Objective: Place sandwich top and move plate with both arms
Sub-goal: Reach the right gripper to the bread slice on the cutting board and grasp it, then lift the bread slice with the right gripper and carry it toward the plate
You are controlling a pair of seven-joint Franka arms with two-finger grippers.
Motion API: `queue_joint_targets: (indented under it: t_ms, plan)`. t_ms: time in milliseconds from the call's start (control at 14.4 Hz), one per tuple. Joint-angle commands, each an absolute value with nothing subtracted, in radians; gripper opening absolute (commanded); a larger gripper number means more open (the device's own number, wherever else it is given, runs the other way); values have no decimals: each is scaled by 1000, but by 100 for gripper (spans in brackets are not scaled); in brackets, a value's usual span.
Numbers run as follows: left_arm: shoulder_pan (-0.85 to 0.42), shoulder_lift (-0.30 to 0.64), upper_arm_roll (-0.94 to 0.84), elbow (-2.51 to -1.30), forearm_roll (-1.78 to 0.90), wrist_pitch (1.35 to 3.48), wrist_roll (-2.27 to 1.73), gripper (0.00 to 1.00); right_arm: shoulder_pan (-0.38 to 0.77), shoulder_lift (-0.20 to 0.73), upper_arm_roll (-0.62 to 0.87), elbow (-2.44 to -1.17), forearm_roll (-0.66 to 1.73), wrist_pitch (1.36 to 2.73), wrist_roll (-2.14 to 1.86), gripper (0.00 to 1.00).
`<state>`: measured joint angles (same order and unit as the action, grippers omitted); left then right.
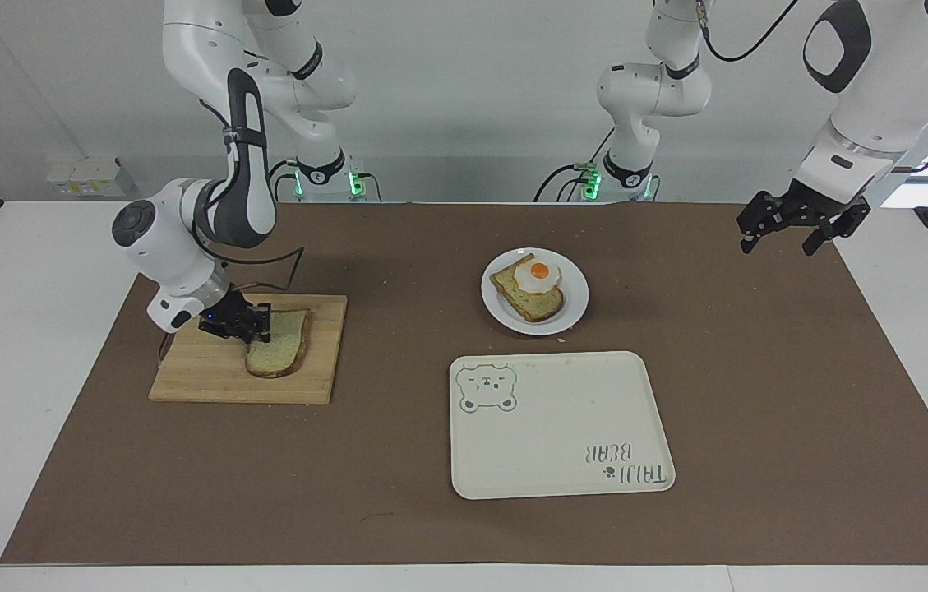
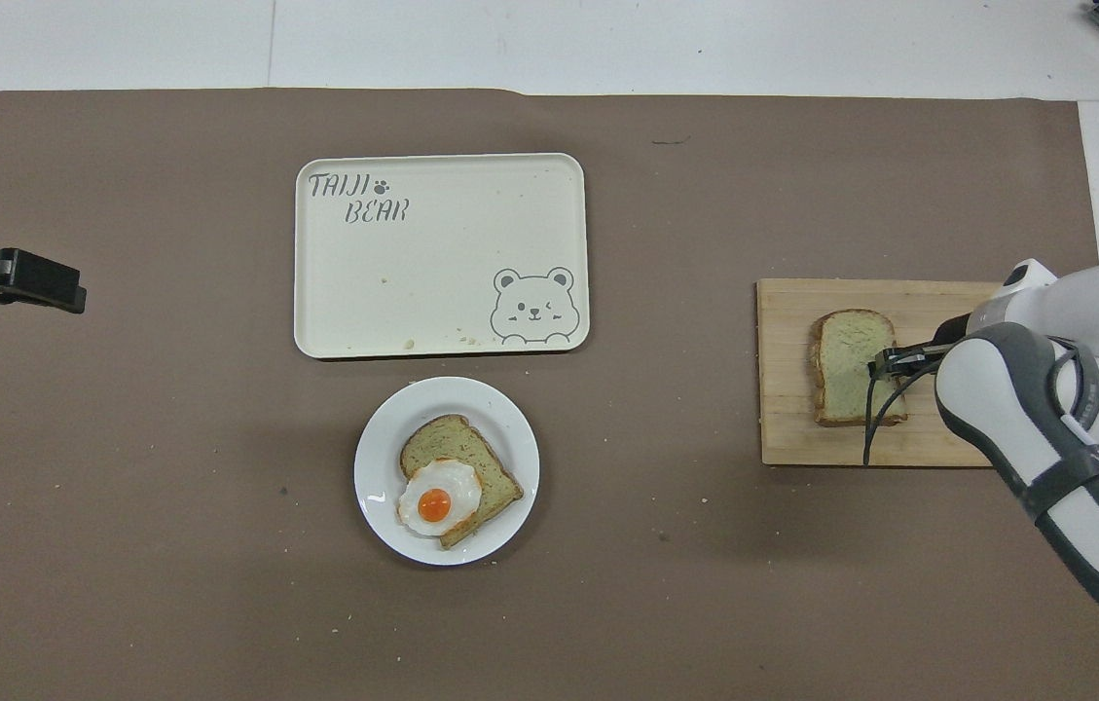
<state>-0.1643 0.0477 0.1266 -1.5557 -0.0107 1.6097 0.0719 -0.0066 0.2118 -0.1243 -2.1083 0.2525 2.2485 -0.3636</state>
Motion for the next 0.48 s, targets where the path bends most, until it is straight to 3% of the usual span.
queue_joint_targets:
  t_ms: [0,416]
  plan:
    - [-166,34,127,-1568,5,1600,60,100,-8,209,-121,-2119,268,2261,-354,0]
    - [-166,34,127,-1568,5,1600,60,100,-6,193,-120,-2060,262,2194,-341,0]
